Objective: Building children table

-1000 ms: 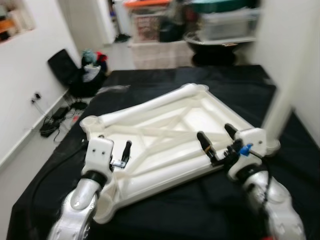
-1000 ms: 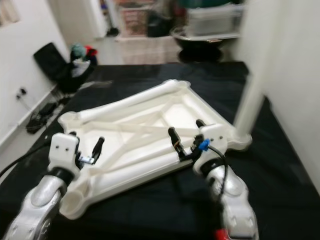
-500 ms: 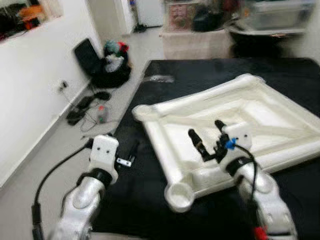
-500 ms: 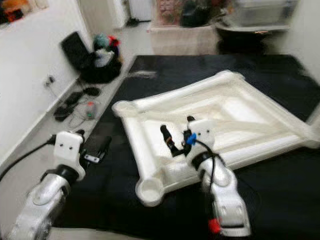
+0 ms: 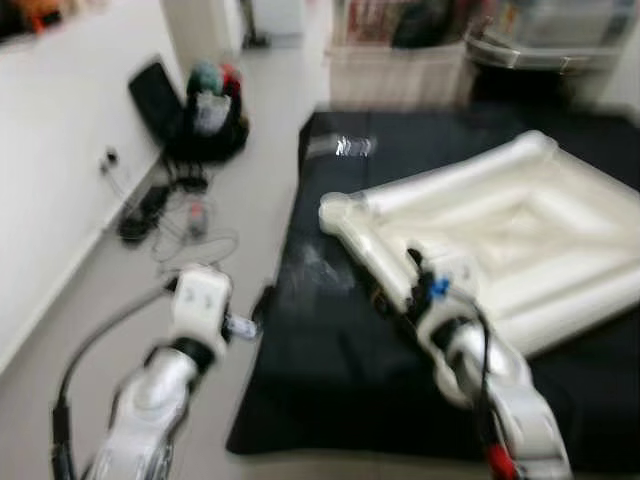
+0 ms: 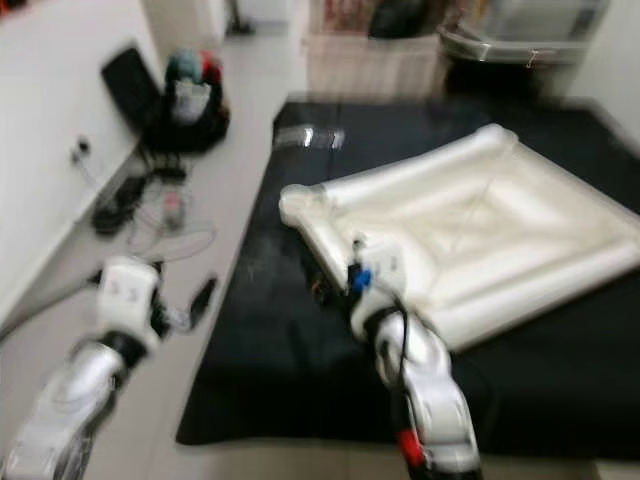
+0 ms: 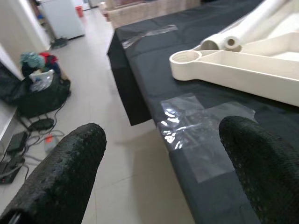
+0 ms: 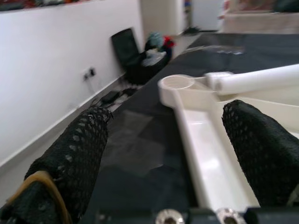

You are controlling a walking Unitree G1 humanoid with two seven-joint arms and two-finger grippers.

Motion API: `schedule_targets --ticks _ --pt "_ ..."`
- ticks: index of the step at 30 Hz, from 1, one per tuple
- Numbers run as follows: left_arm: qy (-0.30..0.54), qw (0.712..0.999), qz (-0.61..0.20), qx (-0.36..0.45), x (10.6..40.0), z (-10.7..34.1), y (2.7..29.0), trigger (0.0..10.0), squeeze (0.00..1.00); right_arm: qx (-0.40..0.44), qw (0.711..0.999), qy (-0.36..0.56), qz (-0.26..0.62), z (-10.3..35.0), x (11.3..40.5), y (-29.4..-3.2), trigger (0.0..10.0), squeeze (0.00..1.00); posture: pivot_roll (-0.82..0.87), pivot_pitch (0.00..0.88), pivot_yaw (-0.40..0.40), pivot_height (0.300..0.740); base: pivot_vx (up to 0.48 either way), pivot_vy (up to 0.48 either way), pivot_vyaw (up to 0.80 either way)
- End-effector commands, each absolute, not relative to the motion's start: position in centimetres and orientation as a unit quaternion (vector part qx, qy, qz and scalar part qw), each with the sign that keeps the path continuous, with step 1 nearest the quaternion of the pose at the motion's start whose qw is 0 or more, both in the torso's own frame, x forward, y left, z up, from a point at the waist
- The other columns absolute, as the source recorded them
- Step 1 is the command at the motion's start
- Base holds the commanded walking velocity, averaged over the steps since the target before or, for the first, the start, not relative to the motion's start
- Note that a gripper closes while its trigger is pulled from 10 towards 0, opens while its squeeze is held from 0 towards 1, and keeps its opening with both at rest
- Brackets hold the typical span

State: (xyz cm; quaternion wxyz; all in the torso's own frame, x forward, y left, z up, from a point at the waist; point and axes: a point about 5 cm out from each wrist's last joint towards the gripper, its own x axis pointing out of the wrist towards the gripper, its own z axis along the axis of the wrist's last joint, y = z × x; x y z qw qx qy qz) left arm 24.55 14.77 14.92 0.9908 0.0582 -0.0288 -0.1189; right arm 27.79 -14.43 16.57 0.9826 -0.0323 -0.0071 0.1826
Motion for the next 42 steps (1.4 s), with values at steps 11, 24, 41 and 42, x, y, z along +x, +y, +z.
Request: schedule_targets --ticks 11,24,41,42 --pt "-0.017 0.99 -0.124 0.067 24.8 14.4 14.6 10.0 0.0 -0.031 0.985 -0.012 0.167 17.2 28.0 -15.1 10.0 0.0 -0.05 0.053 0.057 0.74 0.0 0.0 -0.8" --pt "-0.02 0.988 -0.128 0.083 25.1 14.3 14.2 10.0 0.0 -0.088 0.975 -0.023 0.204 17.8 28.1 -15.0 10.0 0.0 -0.06 0.058 0.056 0.74 0.0 0.0 -0.49" --pt "-0.011 0.985 -0.158 0.061 24.1 14.2 13.9 10.0 0.0 -0.328 0.907 0.055 0.258 17.7 29.7 -14.6 10.0 0.0 -0.05 0.092 0.05 0.74 0.0 0.0 0.0" --pt "-0.011 0.985 -0.158 0.061 24.1 14.2 13.9 10.0 0.0 -0.328 0.907 0.055 0.258 17.7 29.7 -14.6 10.0 0.0 -0.05 0.092 0.05 0.74 0.0 0.0 0.0"
